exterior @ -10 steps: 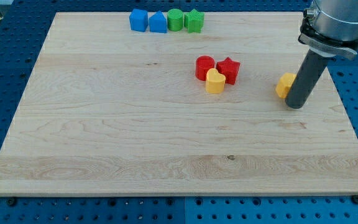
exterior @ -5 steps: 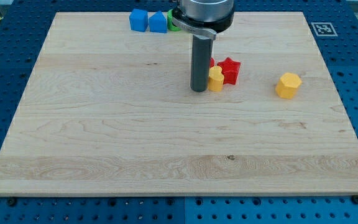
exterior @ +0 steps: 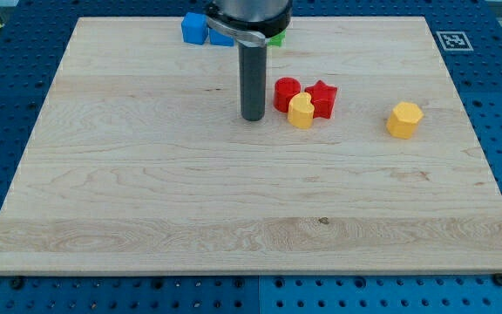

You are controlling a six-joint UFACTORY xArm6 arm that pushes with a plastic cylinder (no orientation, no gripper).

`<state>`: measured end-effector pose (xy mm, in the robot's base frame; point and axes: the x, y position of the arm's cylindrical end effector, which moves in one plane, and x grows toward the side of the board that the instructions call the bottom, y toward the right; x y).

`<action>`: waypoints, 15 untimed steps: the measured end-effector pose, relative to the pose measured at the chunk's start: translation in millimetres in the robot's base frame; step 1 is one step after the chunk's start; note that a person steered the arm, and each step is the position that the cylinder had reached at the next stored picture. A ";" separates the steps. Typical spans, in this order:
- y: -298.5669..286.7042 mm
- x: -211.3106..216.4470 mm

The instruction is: Push the yellow heart above the yellow hexagon

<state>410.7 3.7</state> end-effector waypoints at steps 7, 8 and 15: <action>120.6 23.6; 131.0 23.6; 125.2 -39.4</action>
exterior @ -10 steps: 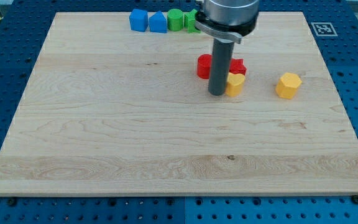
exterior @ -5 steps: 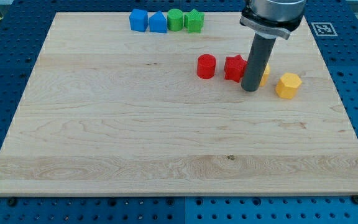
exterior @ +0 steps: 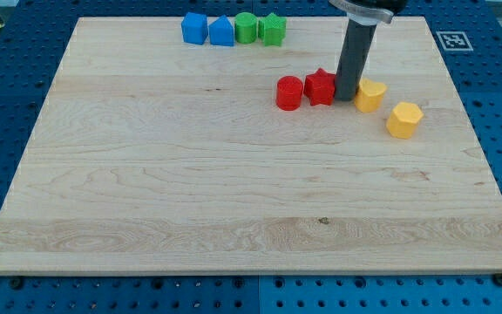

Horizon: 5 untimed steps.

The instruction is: Push the yellow heart above the yellow hexagon

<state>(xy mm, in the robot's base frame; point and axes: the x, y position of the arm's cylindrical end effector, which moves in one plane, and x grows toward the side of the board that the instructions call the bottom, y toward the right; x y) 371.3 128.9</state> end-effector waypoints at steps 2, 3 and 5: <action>11.2 -2.8; 25.4 -2.8; 36.6 -2.8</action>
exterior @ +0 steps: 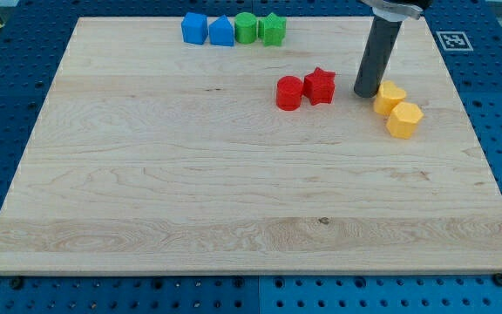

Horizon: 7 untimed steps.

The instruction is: Push the yellow heart above the yellow hexagon

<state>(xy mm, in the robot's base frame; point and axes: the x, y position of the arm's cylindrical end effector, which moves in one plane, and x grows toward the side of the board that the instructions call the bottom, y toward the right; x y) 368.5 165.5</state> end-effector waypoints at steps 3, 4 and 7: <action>55.3 -21.5; 67.3 -25.3; 46.0 -23.9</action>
<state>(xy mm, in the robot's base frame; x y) 344.6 211.5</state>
